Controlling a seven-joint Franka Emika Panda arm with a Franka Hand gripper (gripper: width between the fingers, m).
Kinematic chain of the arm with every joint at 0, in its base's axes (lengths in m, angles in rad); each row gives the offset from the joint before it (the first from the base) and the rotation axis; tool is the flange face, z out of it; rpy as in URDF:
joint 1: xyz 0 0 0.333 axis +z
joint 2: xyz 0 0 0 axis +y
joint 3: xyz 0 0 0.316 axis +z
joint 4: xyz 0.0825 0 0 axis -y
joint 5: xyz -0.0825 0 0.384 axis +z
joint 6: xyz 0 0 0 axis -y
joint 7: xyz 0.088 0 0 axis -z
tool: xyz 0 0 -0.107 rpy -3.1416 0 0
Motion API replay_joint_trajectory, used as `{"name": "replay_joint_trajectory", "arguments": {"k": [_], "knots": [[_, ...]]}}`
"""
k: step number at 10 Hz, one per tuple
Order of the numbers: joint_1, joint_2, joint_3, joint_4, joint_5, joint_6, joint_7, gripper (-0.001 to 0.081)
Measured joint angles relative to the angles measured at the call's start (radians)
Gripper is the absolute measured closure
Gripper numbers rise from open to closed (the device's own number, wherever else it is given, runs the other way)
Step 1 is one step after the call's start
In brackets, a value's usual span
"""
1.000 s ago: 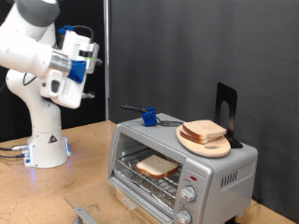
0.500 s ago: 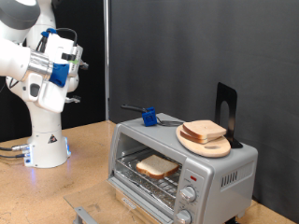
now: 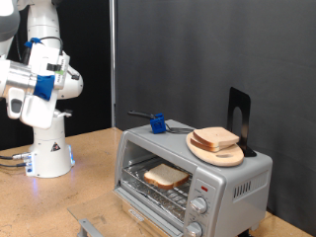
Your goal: Make a piece of toast with the oven
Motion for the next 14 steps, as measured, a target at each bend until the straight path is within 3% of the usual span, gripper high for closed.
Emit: {"name": "replay_joint_trajectory", "arguments": {"k": [5,9,14], "knots": [[0.007,0.182,0.012,0.116,0.018,0.059,0.001,-0.0002],[-0.004,0.206,-0.008,0.104,0.018,0.026,-0.023,-0.0002],[-0.003,0.332,-0.012,0.069,0.038,0.129,-0.176,-0.0002]]}}
